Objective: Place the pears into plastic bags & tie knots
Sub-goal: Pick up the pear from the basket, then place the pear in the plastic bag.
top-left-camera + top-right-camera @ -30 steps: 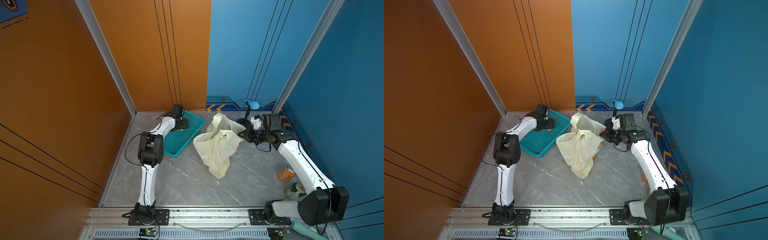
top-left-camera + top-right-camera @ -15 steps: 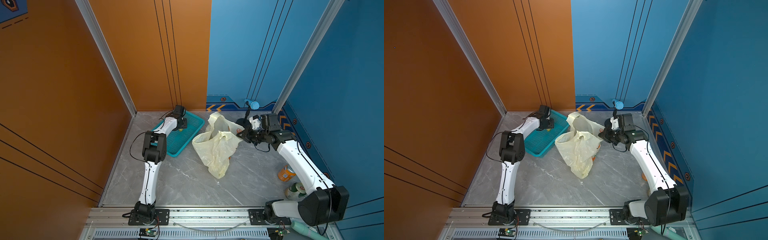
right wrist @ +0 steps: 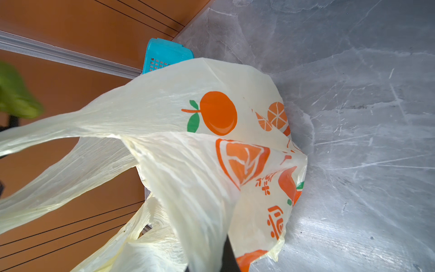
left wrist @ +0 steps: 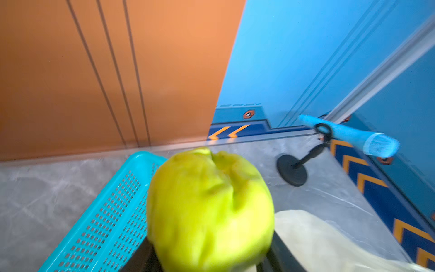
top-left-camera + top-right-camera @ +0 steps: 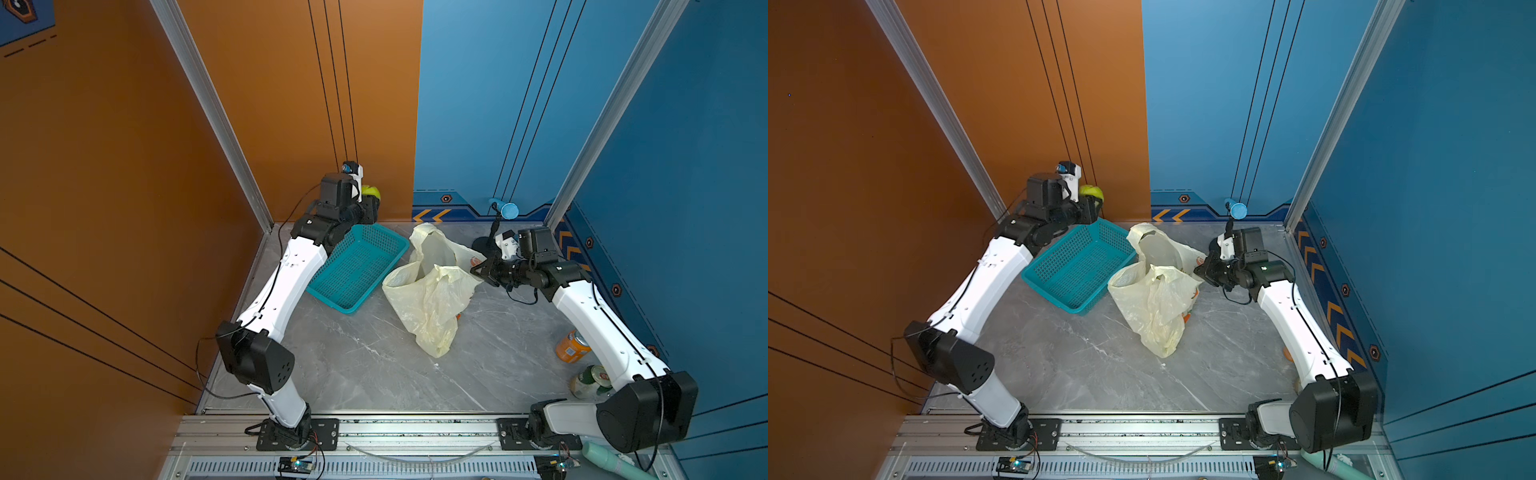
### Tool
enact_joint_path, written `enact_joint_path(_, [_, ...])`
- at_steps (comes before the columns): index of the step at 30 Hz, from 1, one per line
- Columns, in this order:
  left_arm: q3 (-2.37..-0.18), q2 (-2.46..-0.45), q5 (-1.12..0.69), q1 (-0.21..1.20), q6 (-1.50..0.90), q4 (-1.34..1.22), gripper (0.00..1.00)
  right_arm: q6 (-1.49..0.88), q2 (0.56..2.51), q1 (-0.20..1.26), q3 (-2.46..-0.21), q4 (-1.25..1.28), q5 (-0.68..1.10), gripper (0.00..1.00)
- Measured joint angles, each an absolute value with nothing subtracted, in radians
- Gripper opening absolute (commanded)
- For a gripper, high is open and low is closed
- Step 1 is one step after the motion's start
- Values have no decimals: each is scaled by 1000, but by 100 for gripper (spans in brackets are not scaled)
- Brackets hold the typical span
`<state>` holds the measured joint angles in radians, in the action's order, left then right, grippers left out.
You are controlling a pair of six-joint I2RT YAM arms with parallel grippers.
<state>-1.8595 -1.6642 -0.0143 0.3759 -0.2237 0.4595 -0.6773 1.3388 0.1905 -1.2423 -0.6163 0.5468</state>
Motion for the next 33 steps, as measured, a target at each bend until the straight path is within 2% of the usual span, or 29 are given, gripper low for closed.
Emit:
enact_joint_path(7, [-1961, -1624, -15, 620, -144, 487, 34, -680, 1339, 210, -1242, -609, 547, 0])
enact_joint_path(14, [-2051, -1684, 22, 841, -65, 558, 34, -680, 1339, 217, -1242, -609, 547, 0])
enact_joint_path(24, [-2011, -1841, 79, 883, -37, 678, 34, -680, 1339, 217, -1242, -609, 546, 0])
enact_joint_path(26, [-1983, -1851, 80, 883, -38, 691, 38, -680, 1339, 217, -1242, -609, 546, 0])
enact_joint_path(28, [-1959, -1851, 81, 883, -43, 712, 48, -680, 1340, 217, -1242, -609, 546, 0])
enact_joint_path(30, [-1951, -1851, 84, 882, -46, 719, 51, -680, 1341, 217, -1242, -609, 546, 0])
enact_joint_path(33, [-1950, -1841, 86, 877, -53, 725, 66, -680, 1345, 217, -1242, -609, 546, 0])
